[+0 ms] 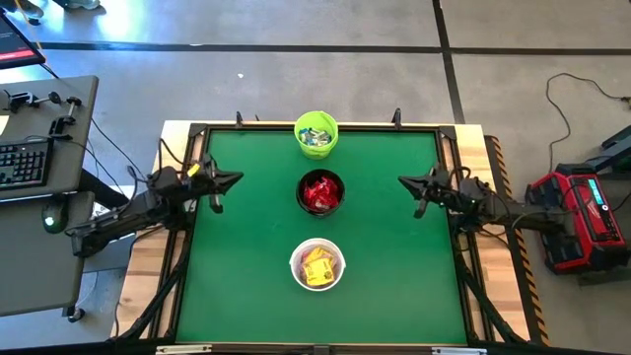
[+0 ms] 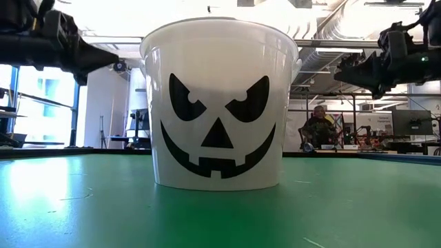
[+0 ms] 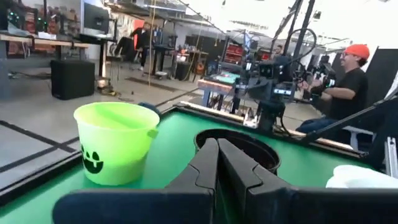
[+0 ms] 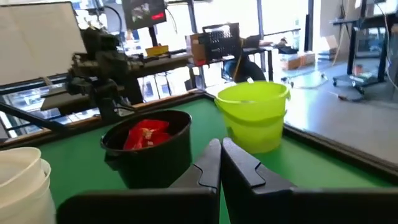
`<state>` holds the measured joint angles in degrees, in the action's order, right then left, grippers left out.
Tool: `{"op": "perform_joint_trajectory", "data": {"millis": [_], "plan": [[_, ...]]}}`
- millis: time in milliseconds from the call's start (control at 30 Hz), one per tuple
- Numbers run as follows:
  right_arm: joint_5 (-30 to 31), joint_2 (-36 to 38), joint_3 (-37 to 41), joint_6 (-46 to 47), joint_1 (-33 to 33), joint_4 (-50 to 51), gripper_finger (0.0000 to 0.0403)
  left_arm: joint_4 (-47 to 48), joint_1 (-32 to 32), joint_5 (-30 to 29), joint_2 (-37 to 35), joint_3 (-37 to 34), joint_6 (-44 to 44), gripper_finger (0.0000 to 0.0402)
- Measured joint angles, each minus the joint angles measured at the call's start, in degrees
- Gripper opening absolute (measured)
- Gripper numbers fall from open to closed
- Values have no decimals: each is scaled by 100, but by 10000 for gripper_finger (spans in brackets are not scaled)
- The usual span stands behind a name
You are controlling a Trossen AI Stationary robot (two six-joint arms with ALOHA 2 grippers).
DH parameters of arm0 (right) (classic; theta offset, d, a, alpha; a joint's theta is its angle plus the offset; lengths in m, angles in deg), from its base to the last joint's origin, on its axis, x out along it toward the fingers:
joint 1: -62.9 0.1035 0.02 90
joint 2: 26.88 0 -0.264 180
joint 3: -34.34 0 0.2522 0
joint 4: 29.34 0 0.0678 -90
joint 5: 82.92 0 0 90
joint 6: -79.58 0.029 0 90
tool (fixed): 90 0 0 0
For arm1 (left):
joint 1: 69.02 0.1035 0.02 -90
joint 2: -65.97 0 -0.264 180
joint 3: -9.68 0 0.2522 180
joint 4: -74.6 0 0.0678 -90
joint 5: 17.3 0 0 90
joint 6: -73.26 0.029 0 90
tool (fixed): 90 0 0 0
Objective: Sort candy by brand, put in halloween buckets
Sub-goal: Return to Home Position
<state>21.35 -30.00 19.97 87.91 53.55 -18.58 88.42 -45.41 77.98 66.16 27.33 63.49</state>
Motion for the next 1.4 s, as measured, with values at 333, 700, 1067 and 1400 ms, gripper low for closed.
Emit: {"op": "perform_joint_trajectory", "data": {"millis": [333,700,1067,1400], "plan": [[190,272,5,-399,-89,-14,0,-73,0,-401,1,-327,238,0],[511,123,5,-434,-499,-45,0,-86,0,-749,36,-323,145,0],[452,88,5,-339,-717,-62,0,-121,0,-961,785,-323,-168,0],[437,88,5,-327,-717,-66,0,-123,0,-942,896,-323,-258,0]]}}
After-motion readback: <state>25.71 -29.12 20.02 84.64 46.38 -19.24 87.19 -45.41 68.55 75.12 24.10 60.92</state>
